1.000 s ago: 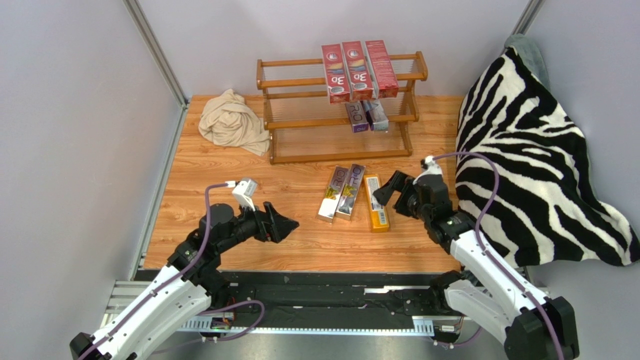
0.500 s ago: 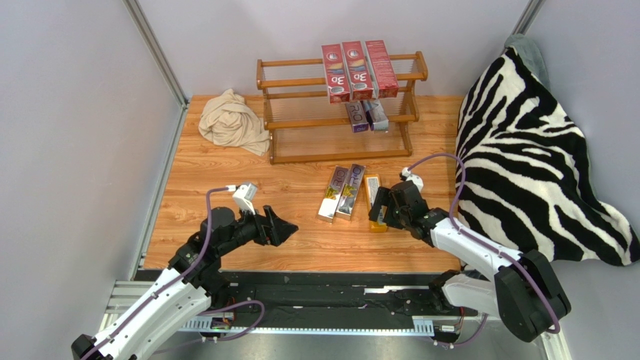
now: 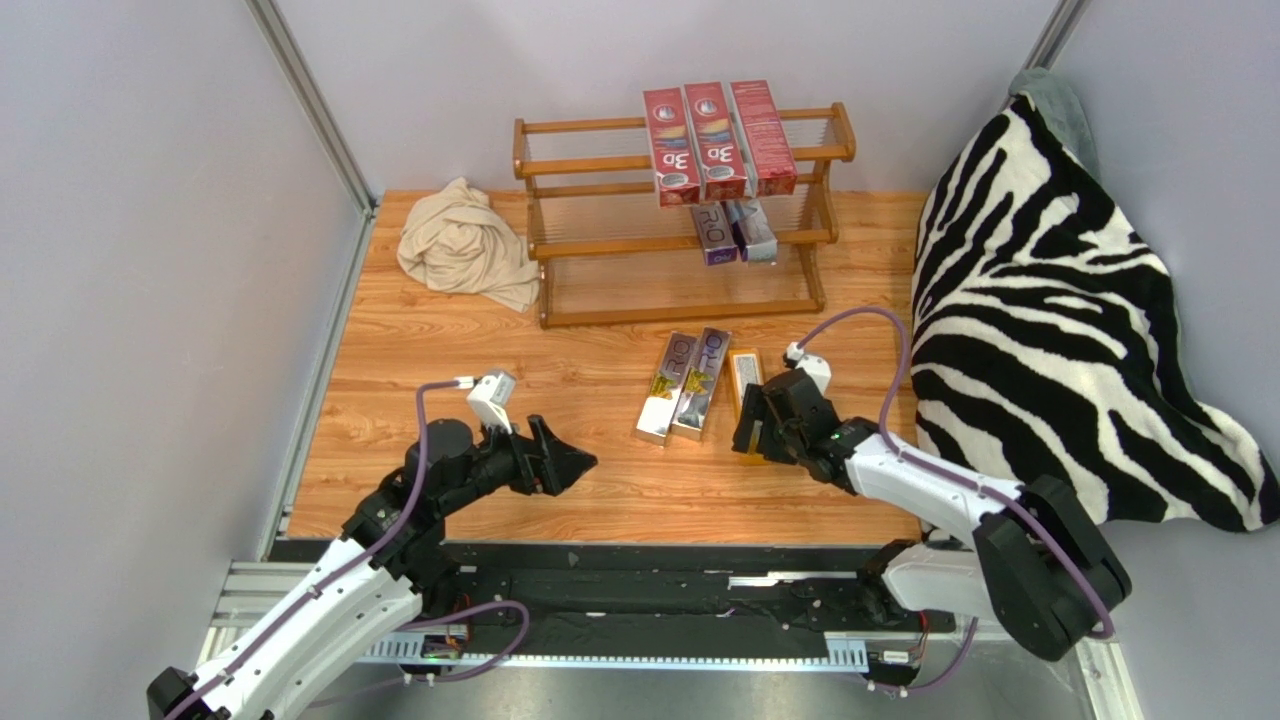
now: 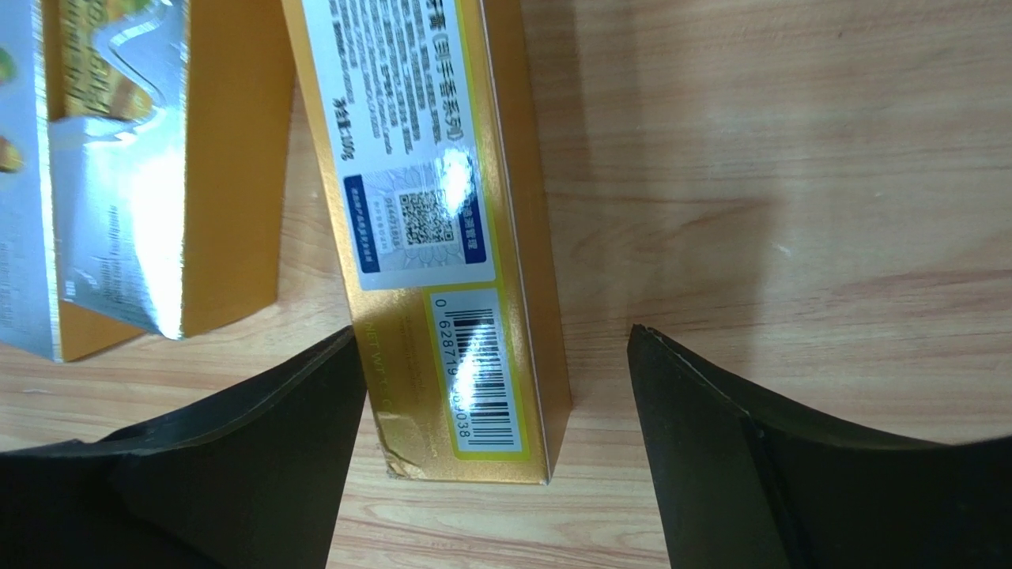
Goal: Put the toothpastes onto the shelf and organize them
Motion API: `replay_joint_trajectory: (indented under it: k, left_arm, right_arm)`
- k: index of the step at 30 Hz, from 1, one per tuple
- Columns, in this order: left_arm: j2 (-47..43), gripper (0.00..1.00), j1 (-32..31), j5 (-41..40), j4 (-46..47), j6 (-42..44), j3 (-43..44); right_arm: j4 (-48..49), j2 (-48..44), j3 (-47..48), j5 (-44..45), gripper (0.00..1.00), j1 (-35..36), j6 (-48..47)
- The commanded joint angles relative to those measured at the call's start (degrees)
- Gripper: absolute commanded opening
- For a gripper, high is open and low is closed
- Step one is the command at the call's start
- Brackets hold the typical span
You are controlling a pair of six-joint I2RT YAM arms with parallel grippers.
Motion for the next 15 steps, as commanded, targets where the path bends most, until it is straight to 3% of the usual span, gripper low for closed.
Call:
replay_joint_trajectory:
  k: [1,7,8,12,13,15]
  left_arm:
    - [-0.56,0.94,-0.03,0.73,2.51,-0.92,-0.66]
    - [-0.82,0.94,-0.11,1.08,2.07,-1.01,-0.66]
    - [-1.00,0.94,-0.11,1.00,1.98,-0.92,-0.75]
    - [-1.70,0.94,-0.11,0.65,1.80,-1.09,-1.01]
    - [-1.70,0.94,-0.03,0.65,1.89,-1.18,-1.19]
    - [-1.70,0.94,-0.11,0.73,2.15,-1.53,-1.19]
  right_arm:
    - [1.19,4.89,1.94,5.31,0.82,2.76,0.98]
    - [0.40,8.33,3.09,9.19,0.76,4.70,1.51]
    - [0.49,7.63,2.65,9.28,0.68,4.70,1.60]
    - [0.31,5.78,2.03,9.98,0.52,4.70,1.51]
    - [-0.21,5.69,2.12,10.42,0.41,4.70,1.60]
    - [-0.57,5.26,2.29,10.60,0.40,4.61,1.42]
